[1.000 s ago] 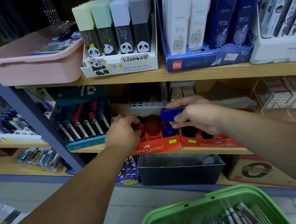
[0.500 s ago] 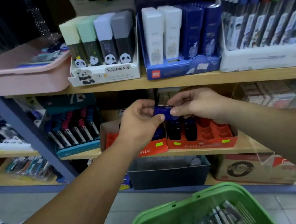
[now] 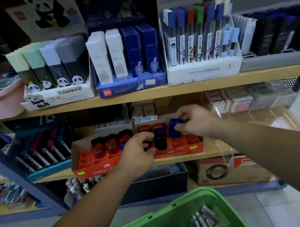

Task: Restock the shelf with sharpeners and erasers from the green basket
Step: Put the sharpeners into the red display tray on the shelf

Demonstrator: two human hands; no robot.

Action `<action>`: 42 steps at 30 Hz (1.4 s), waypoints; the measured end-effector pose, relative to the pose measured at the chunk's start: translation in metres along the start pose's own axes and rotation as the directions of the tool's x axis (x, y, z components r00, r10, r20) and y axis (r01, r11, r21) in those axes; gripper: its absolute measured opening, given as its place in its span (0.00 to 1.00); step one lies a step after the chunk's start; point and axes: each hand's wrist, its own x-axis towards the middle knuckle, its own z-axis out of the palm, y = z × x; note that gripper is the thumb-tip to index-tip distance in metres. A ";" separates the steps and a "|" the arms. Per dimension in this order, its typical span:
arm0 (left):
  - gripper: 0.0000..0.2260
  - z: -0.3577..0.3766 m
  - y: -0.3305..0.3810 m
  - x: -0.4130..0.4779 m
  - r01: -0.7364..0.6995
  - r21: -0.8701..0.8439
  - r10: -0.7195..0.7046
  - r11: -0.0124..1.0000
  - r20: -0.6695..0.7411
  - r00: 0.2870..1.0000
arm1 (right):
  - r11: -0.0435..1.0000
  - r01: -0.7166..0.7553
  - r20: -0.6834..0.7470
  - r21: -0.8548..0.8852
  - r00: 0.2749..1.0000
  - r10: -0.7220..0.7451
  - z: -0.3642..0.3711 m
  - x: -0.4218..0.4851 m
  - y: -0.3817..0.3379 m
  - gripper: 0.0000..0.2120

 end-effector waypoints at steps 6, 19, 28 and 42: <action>0.23 0.005 -0.015 -0.004 0.012 0.076 -0.018 0.997 0.078 0.997 | 0.977 0.024 -0.043 -0.213 0.998 -0.034 0.009 0.011 0.009 0.14; 0.20 -0.015 -0.014 -0.015 -0.044 0.072 0.040 0.996 0.053 0.998 | 0.594 0.154 -0.022 -0.789 0.960 -0.278 0.016 -0.007 -0.008 0.20; 0.14 -0.025 -0.025 -0.106 -0.090 0.316 -0.014 0.945 0.312 0.950 | 0.702 0.392 0.376 -0.595 0.907 -0.188 0.069 -0.138 -0.019 0.22; 0.18 0.075 -0.151 -0.186 -0.019 0.583 -0.431 0.812 0.622 0.653 | 0.879 0.026 0.754 -0.476 0.526 0.393 0.269 -0.198 0.152 0.43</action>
